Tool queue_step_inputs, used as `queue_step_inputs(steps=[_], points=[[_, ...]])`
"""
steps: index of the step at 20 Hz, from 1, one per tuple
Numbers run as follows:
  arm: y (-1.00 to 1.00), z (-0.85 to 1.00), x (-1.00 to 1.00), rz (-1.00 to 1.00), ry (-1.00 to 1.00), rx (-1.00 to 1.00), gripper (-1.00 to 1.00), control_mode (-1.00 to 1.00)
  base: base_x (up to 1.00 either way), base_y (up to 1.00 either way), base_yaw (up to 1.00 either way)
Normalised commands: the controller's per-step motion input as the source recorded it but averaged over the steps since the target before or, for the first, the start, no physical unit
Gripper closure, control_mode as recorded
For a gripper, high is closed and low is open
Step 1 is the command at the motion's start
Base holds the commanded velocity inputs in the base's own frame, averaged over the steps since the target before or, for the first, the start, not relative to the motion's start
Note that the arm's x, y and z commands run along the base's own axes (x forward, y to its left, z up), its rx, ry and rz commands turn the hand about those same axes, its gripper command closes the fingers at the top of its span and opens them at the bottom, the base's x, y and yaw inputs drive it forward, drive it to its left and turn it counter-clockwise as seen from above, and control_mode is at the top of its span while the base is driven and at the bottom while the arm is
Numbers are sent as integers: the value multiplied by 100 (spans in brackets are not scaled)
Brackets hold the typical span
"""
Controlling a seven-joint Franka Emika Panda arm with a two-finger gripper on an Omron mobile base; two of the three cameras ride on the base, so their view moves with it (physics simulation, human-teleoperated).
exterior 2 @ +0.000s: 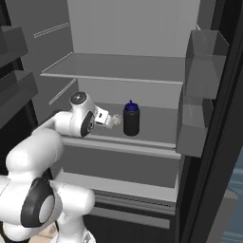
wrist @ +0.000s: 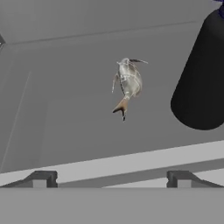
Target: Pick fish from the fridge and place it on the plate on the counter.
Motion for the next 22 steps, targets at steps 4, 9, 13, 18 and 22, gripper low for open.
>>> queue_step_inputs(steps=[4,9,13,18,22], points=[[-10,-11,28,0,0,0,-100,-100,0,0,0],[-3,-22,29,0,0,0,-100,-100,0,0,0],[0,-32,28,0,0,0,-100,-100,0,0,0],[0,-24,23,0,0,0,-100,-100,0,0,0],[0,-6,27,-1,0,0,-100,-100,0,0,0]])
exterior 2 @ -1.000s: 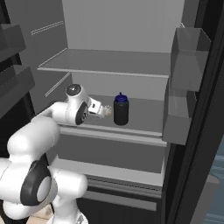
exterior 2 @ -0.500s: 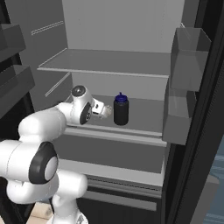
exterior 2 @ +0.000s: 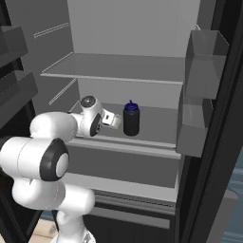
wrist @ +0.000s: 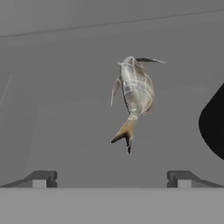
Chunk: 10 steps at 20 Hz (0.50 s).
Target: Pick fish from the fridge and place it on the plate on the counter.
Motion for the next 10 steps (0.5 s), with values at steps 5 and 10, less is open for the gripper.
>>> queue_step_inputs(steps=[5,10], points=[[0,0,30,-2,0,0,-100,-100,0,0,0],[0,0,35,-1,0,0,-100,-100,0,0,0]])
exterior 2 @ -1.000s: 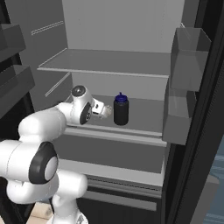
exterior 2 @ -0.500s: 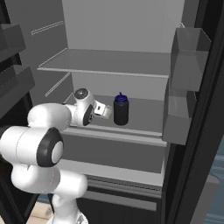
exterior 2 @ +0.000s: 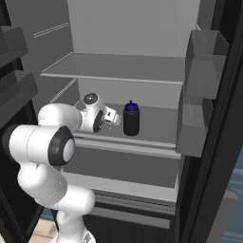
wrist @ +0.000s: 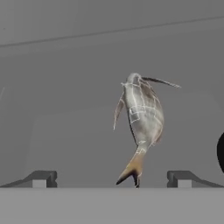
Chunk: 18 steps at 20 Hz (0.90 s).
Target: Pick fish from the fridge and place it on the plate on the counter.
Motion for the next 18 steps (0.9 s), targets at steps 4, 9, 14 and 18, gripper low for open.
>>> queue_step_inputs(steps=[4,9,14,18], points=[[0,-2,31,-1,0,0,-100,-100,0,0,0],[-1,-5,33,0,0,0,-100,-100,0,0,0],[-13,-14,32,0,0,0,-100,-100,0,0,0],[-20,-16,28,0,0,0,-100,-100,0,0,0]])
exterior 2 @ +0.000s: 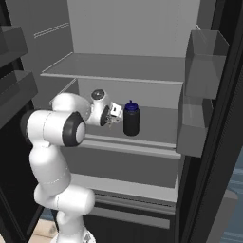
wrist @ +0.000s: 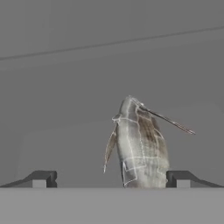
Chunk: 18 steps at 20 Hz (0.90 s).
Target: Pick fish from the fridge and place it on the plate on the counter.
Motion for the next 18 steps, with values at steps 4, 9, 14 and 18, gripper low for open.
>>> queue_step_inputs(steps=[4,9,14,18], points=[[-19,-19,26,0,0,0,-100,-100,0,0,0],[-14,-24,22,0,0,0,-100,-100,0,0,0],[-4,-24,23,0,0,0,-100,-100,0,0,0],[0,-22,25,0,0,0,-100,-100,0,0,0]])
